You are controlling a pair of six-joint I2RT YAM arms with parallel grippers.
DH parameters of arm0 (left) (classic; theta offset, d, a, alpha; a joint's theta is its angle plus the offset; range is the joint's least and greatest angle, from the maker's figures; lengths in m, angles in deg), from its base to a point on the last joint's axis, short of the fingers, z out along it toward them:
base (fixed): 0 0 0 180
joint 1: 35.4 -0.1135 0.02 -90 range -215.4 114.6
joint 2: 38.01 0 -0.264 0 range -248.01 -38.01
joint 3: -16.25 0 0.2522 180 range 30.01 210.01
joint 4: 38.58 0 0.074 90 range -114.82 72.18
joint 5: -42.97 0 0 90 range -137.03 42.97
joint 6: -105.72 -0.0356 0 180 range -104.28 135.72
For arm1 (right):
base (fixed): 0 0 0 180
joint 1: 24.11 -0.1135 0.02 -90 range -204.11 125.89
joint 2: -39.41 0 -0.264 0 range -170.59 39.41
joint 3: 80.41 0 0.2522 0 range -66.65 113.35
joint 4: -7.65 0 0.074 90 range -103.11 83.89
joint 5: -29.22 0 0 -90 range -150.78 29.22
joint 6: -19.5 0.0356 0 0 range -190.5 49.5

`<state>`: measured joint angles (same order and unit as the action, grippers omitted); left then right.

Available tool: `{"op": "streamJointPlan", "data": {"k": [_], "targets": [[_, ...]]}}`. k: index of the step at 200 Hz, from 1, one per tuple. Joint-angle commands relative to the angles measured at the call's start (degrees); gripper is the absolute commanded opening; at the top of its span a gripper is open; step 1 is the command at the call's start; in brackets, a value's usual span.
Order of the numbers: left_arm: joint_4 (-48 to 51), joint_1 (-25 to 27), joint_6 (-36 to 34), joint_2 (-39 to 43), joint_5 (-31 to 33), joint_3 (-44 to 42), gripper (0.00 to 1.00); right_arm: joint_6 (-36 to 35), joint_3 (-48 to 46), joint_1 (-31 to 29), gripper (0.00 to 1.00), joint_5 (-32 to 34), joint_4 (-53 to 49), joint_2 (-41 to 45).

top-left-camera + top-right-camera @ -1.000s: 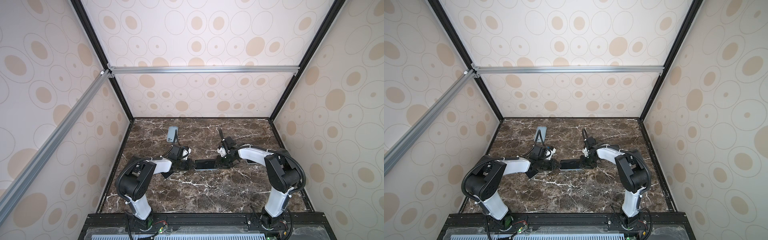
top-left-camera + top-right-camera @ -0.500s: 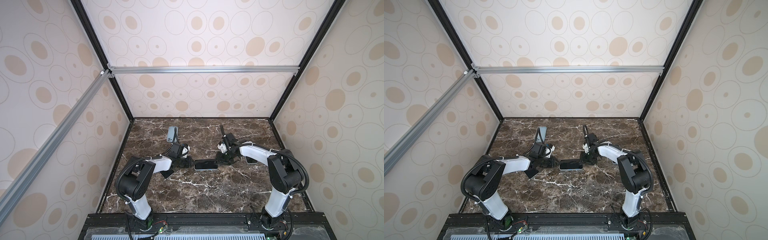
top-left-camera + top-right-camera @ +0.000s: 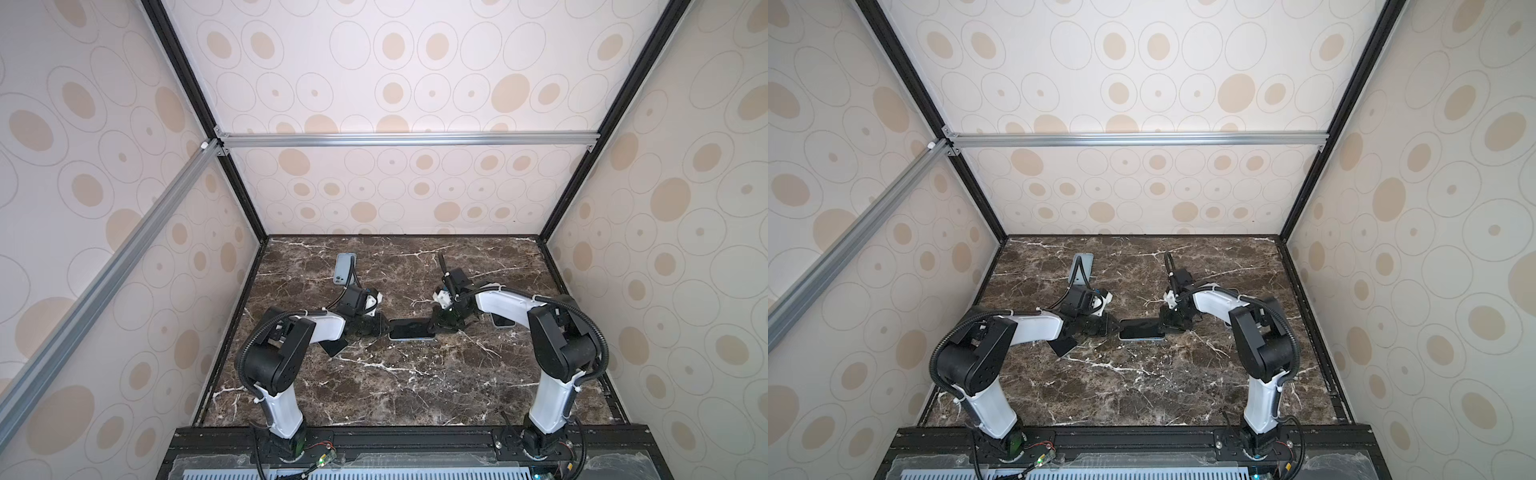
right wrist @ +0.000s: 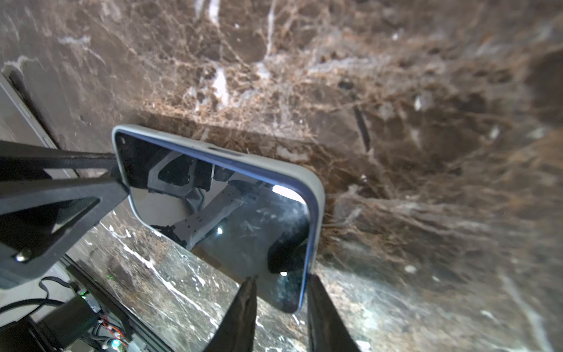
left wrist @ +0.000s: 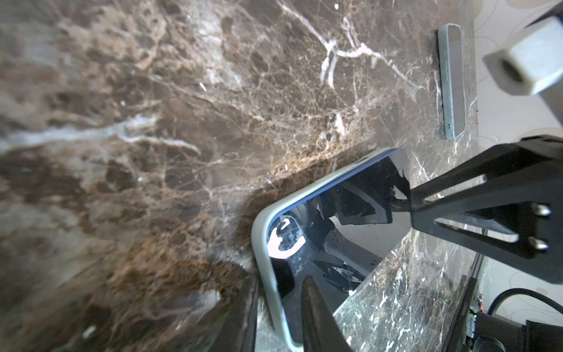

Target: Put the phone into the phone case

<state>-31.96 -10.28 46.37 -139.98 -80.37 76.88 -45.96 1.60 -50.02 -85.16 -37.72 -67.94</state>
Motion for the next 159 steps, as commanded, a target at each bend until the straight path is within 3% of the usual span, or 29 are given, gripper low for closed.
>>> {"op": "streamJointPlan", "data": {"k": [1,69,111,159], "targets": [[1.07,-0.16,0.35,-1.95,-0.75,0.75,0.25,0.23,1.14,-0.56,0.22,-1.84,0.68,-1.18],[0.37,0.38,1.07,-2.79,-2.35,0.36,0.24,1.04,0.40,-1.86,0.18,-1.27,1.17,-2.69],[1.51,0.54,0.55,-1.55,0.94,0.02,0.25,0.12,1.78,-1.88,0.29,2.22,-2.53,-0.82],[2.48,0.54,-0.16,-1.12,2.58,0.24,0.24,-0.45,2.65,-1.45,0.27,3.64,-5.42,0.30]]}}
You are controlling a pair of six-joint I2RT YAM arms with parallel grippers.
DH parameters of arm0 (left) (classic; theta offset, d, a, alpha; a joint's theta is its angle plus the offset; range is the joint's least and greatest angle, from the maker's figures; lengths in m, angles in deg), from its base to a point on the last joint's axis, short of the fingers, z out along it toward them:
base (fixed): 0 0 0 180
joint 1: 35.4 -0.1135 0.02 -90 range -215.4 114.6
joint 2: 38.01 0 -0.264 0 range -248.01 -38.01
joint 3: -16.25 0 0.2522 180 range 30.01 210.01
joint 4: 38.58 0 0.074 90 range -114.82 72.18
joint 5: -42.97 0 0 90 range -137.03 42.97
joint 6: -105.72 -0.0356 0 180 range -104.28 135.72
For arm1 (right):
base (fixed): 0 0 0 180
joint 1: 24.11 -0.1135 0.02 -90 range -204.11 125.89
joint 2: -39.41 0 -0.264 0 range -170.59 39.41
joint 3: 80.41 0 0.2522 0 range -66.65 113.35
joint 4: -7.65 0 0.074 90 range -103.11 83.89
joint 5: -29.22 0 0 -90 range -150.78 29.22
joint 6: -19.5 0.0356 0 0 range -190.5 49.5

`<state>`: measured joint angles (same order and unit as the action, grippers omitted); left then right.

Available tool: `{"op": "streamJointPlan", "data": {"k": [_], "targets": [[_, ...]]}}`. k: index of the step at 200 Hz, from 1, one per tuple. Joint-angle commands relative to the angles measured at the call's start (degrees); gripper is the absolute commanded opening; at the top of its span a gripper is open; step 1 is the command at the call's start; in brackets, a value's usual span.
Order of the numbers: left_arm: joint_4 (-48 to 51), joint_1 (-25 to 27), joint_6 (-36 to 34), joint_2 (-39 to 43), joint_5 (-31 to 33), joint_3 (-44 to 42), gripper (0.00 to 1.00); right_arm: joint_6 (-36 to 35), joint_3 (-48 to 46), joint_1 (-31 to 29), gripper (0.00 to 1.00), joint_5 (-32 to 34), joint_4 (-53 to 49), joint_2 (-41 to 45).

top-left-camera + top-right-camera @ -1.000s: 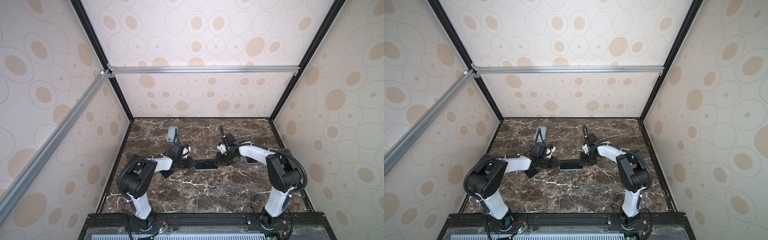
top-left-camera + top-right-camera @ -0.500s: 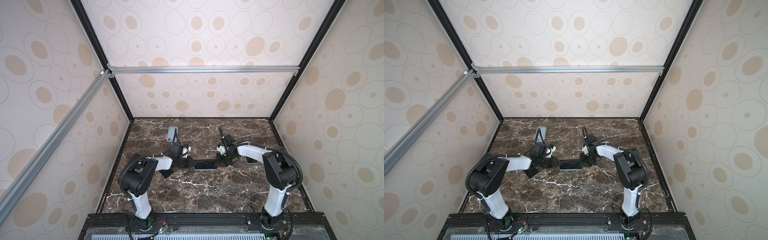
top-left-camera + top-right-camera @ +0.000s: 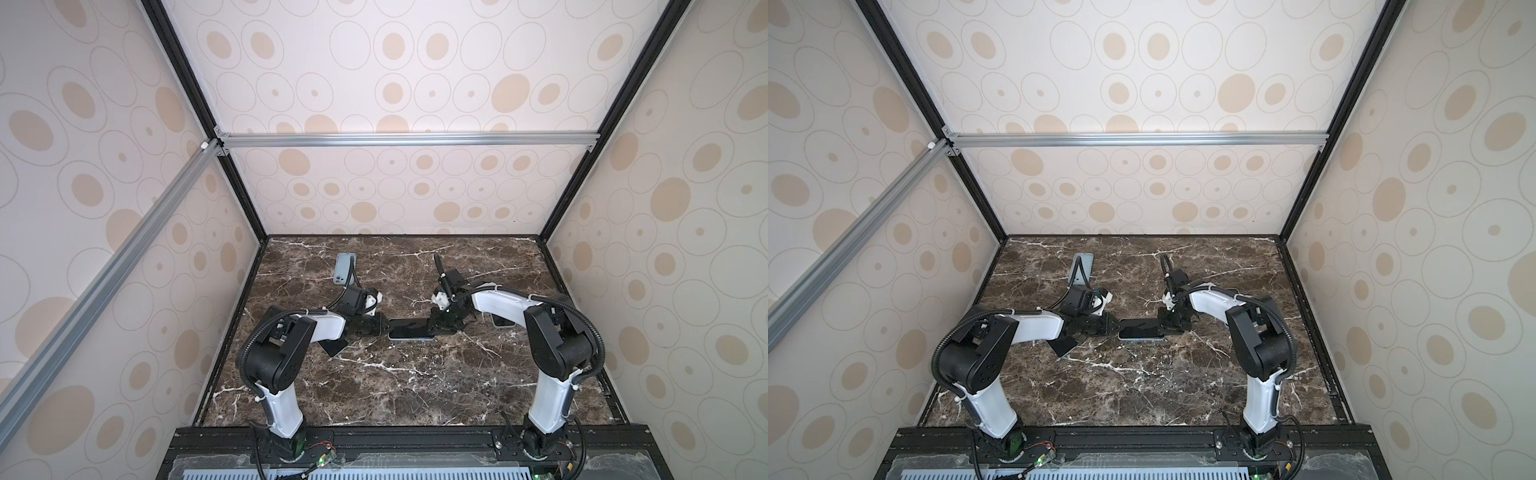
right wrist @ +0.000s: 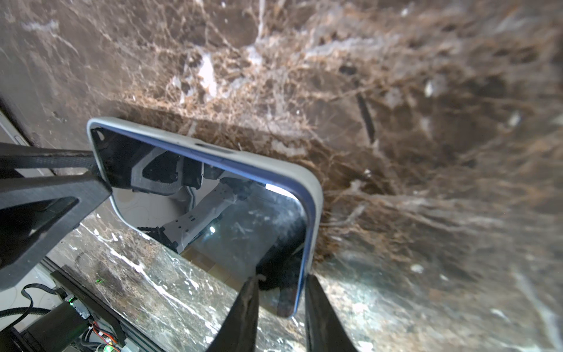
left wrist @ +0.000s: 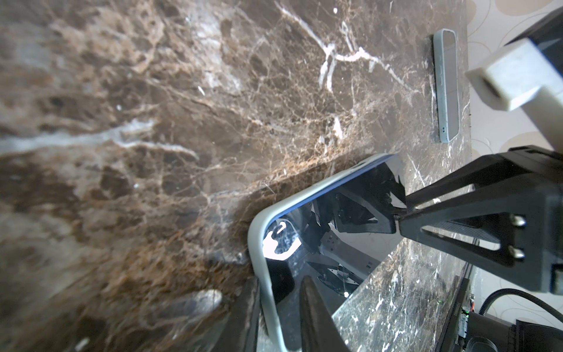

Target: Put the phone into the phone case

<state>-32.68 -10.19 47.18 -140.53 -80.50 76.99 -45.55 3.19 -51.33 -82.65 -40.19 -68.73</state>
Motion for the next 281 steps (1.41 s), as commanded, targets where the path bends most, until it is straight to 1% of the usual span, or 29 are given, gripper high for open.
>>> {"op": "streamJointPlan", "data": {"k": [1,41,69,93,140,202,281], "targets": [[3.20,0.45,-0.96,-0.58,2.71,0.13,0.24,-0.87,1.07,-0.12,0.27,1.08,-2.93,1.09],[3.50,0.45,-1.14,-0.55,3.06,0.13,0.23,-0.62,-0.27,-0.25,0.21,0.86,-2.98,0.56],[3.55,0.44,-1.23,-0.51,3.11,0.21,0.22,0.07,-2.82,-0.44,0.16,1.44,-1.53,0.57],[3.56,0.41,-1.13,-0.66,2.80,0.25,0.22,0.75,-5.24,-0.80,0.14,2.01,-0.10,-1.50],[3.64,0.45,-1.27,-0.60,2.98,0.13,0.22,2.12,-8.88,-2.09,0.14,3.06,3.71,-5.93],[3.61,0.44,-1.15,-0.55,2.80,0.13,0.22,1.34,-9.54,-3.07,0.12,6.51,2.29,-9.73],[3.64,0.45,-1.23,-0.40,2.88,0.12,0.21,1.16,-9.11,-3.95,0.12,8.09,2.36,-12.94]]}}
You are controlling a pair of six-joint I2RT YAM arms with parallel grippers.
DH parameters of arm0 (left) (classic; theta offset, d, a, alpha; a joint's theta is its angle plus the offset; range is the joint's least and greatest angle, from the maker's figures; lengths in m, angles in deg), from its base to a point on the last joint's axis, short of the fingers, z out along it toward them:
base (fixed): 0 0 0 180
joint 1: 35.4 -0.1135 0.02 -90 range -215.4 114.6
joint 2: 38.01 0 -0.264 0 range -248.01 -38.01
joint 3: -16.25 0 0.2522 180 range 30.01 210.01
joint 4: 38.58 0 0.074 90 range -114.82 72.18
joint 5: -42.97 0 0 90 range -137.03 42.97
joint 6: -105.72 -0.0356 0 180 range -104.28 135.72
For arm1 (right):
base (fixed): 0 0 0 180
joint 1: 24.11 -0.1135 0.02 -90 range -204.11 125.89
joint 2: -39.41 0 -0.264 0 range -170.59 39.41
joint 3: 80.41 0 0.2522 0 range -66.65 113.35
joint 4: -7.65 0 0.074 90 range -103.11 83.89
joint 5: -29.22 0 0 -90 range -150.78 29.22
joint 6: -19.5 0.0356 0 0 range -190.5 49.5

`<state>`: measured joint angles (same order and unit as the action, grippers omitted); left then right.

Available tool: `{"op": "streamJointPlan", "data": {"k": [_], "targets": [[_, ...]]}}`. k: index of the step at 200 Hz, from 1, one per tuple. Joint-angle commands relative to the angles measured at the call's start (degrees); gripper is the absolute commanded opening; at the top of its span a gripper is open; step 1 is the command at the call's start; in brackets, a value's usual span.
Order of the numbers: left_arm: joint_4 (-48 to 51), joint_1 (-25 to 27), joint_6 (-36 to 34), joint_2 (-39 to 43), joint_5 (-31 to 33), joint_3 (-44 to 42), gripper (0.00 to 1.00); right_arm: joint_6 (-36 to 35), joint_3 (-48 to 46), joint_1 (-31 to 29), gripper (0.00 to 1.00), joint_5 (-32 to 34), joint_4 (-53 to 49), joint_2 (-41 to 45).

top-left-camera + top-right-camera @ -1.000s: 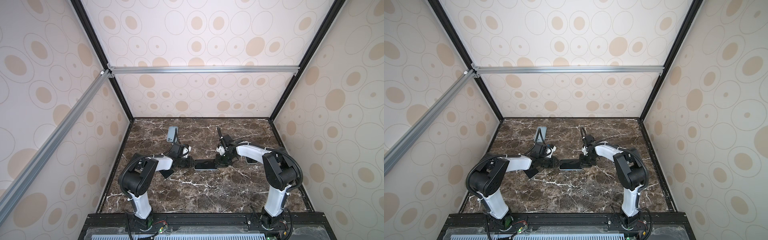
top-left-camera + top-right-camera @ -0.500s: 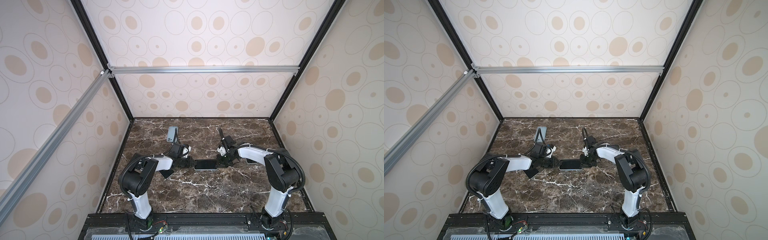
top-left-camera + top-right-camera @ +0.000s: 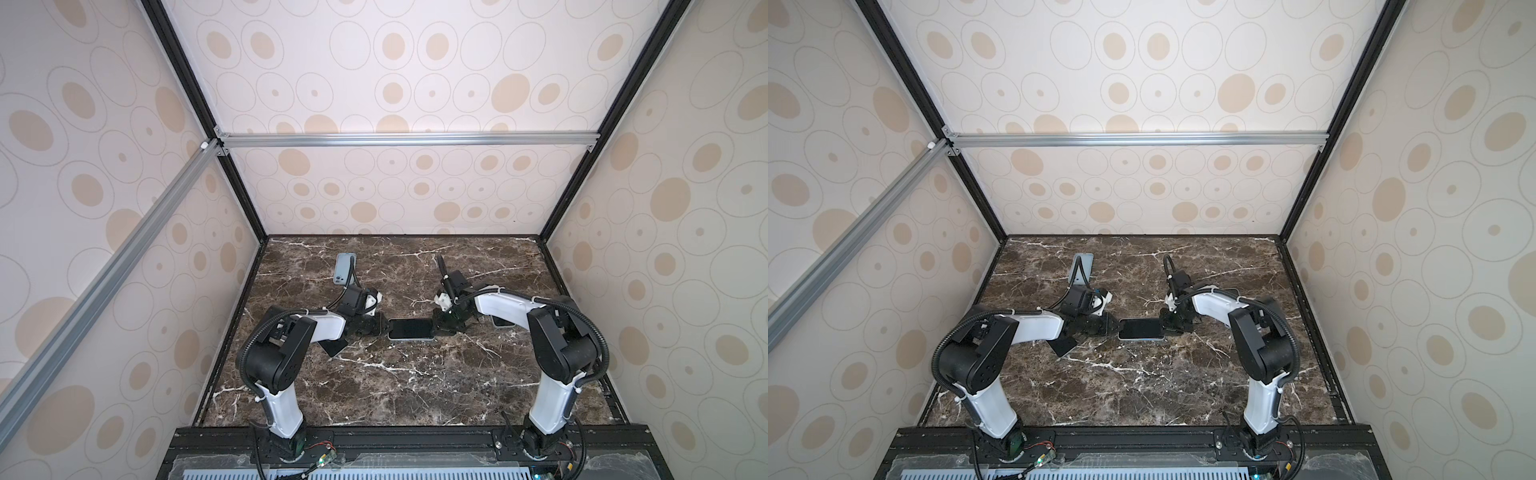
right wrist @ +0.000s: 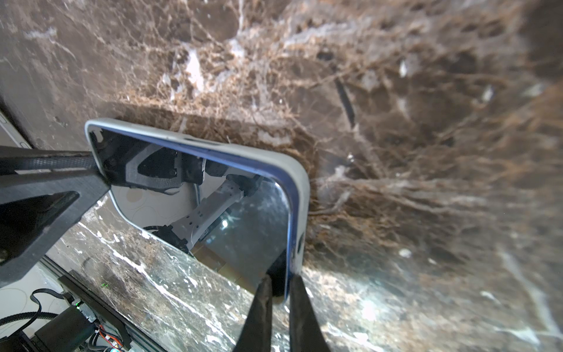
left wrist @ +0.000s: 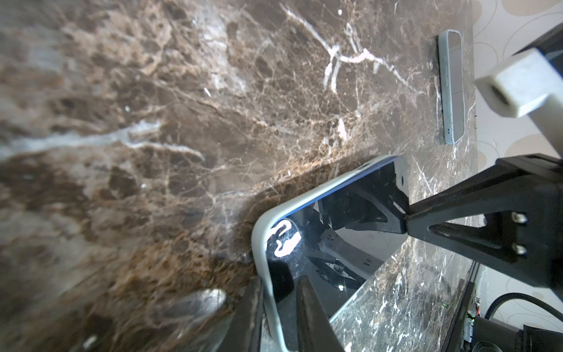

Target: Put the phone into the phone case

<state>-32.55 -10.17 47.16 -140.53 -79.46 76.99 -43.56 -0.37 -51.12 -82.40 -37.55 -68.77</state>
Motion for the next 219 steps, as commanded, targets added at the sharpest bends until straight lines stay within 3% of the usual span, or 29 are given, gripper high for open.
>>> {"op": "streamJointPlan", "data": {"k": [1,155,219], "targets": [[3.51,0.43,-1.21,-0.40,1.84,0.08,0.21,-0.88,-5.55,-4.14,0.12,7.84,-0.29,-12.96],[3.38,0.37,-0.99,-0.25,2.21,-1.26,0.21,1.77,-9.00,-5.87,0.11,9.51,6.46,-21.82],[3.43,0.41,-1.24,0.66,2.70,-1.78,0.21,1.55,-7.17,-6.98,0.11,12.12,4.30,-23.86]]}}
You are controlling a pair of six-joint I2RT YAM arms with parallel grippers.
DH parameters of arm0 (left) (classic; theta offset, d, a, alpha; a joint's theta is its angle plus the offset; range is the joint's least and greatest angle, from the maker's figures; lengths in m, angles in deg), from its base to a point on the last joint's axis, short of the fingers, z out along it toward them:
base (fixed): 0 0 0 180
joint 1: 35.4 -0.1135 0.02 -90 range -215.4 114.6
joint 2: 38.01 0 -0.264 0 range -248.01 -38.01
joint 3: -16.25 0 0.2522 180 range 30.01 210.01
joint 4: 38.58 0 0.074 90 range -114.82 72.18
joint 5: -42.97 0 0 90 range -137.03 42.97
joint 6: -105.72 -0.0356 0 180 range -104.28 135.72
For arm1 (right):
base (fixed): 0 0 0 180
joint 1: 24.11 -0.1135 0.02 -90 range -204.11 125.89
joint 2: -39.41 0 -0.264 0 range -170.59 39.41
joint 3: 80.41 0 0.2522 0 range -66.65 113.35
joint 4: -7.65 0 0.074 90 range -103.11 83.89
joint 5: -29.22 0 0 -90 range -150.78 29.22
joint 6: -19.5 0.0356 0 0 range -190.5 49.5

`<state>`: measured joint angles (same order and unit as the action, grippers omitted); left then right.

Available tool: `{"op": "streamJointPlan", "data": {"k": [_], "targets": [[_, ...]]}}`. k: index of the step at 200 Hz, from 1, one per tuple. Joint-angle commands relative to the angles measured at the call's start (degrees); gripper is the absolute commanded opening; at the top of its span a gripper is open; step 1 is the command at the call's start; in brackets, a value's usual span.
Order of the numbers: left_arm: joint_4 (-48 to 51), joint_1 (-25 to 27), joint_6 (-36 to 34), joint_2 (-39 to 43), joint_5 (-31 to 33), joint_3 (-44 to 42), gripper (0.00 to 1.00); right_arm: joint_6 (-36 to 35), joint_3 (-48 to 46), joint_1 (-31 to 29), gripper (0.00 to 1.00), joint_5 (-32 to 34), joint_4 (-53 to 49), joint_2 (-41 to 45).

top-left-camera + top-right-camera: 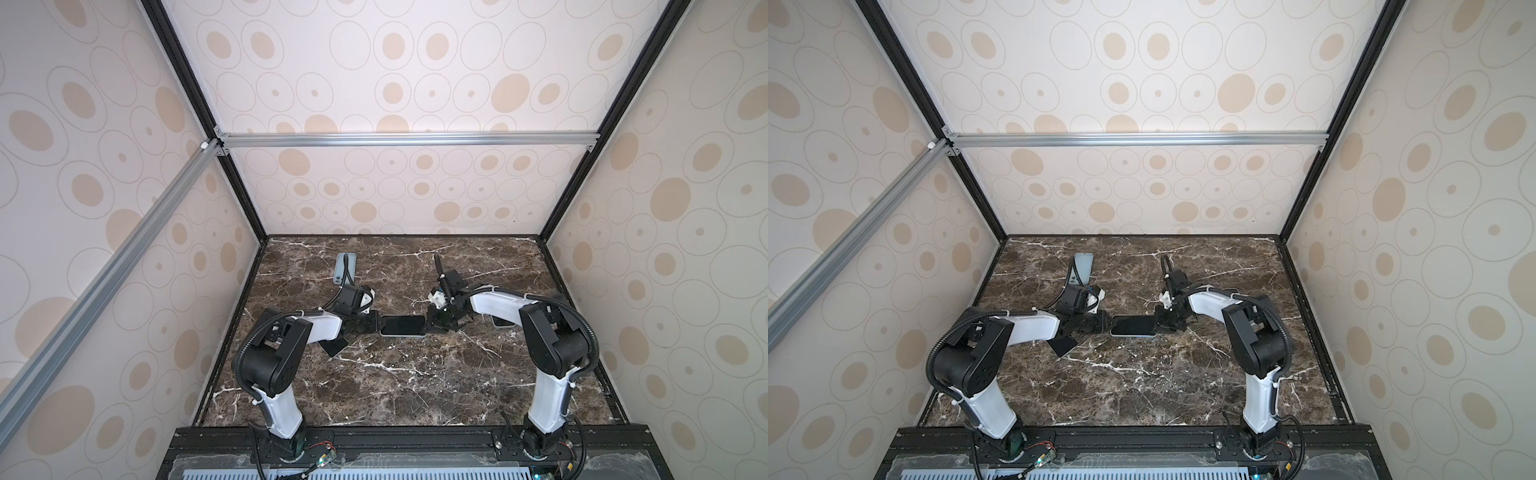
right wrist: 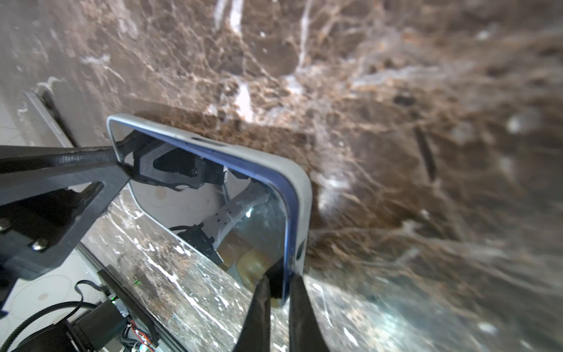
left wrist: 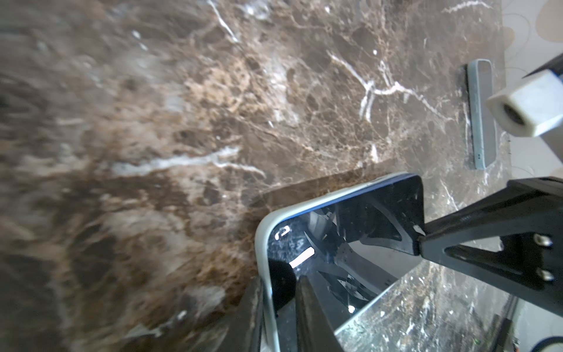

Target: Put the phone into the phone case

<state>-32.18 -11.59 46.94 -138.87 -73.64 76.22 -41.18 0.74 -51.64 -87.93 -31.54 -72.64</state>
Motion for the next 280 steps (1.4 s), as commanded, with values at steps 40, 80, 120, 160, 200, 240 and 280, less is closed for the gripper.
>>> {"op": "streamJointPlan", "data": {"k": [40,80,120,160,200,240,280], "targets": [[2.78,1.78,-0.62,-1.18,-3.71,-1.04,0.21,-1.90,-5.52,-8.96,0.10,24.08,-7.93,-18.92],[2.65,1.82,-0.64,-0.74,-3.71,-1.19,0.20,-2.14,-3.07,-11.79,0.09,29.06,-11.72,-18.33],[2.48,1.83,-0.51,-0.67,-3.89,-1.16,0.20,-2.59,-1.46,-12.04,0.09,29.13,-11.90,-20.64],[2.66,1.85,-0.56,-0.65,-3.75,-1.27,0.20,-2.60,-0.60,-12.16,0.09,27.77,-11.01,-21.84],[2.87,1.85,-0.81,-0.65,-3.58,-1.15,0.20,-2.27,-0.51,-12.20,0.10,26.60,-11.83,-18.98],[3.27,1.82,-1.54,0.67,-1.73,-0.95,0.20,-1.71,1.95,-12.04,0.11,26.14,-15.40,-7.53],[4.01,1.37,-3.14,3.00,2.28,-0.26,0.19,-2.03,7.05,-11.05,0.12,27.27,-20.35,1.73]]}}
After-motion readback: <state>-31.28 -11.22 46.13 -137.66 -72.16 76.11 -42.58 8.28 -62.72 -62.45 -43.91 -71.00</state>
